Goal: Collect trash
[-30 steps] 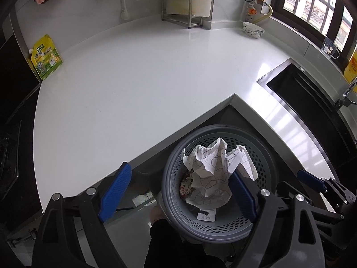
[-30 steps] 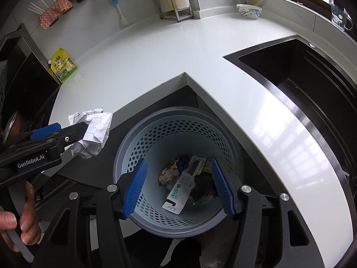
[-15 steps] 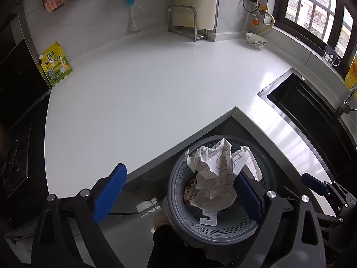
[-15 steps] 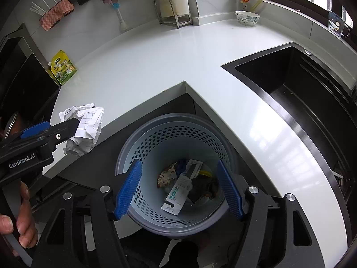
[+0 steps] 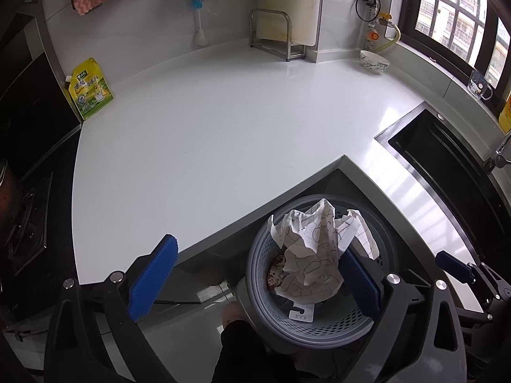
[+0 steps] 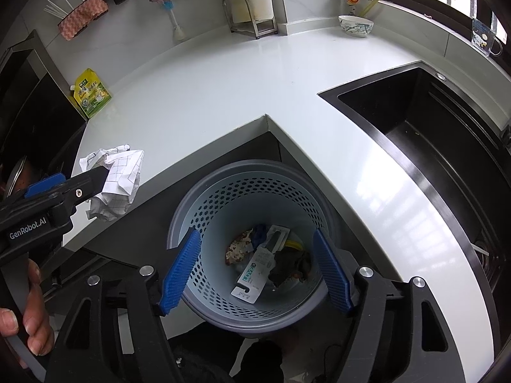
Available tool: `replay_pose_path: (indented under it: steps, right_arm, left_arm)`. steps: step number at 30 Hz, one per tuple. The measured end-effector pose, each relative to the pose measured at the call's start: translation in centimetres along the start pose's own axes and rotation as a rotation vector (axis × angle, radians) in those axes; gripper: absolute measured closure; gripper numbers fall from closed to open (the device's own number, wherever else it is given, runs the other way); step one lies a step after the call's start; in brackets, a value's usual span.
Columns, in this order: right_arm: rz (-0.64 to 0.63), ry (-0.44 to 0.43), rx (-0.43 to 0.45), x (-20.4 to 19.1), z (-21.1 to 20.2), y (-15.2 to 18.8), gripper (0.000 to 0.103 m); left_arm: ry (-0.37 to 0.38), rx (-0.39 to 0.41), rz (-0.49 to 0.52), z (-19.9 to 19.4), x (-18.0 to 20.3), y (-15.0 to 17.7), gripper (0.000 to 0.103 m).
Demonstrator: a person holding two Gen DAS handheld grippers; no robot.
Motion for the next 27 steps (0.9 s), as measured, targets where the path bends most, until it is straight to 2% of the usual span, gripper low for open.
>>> replay_pose_path:
  steps: [27]
  right_arm:
    - [0.005, 0.006, -0.004, 0.18, -0.19, -0.12, 0.033]
  left_arm:
    - [-0.039, 0.0, 0.023, -0.27, 0.32, -0.17, 0.006]
Point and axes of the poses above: each gripper's, at about its wrist camera, not at the fingertips, and z roughly the way its jaws point, x to its right, y to its underside, the point moved 7 cm from there along z, roughly the way its jaws point, and after that the axes turned 9 degrees about -y, right-handed, at the moved point
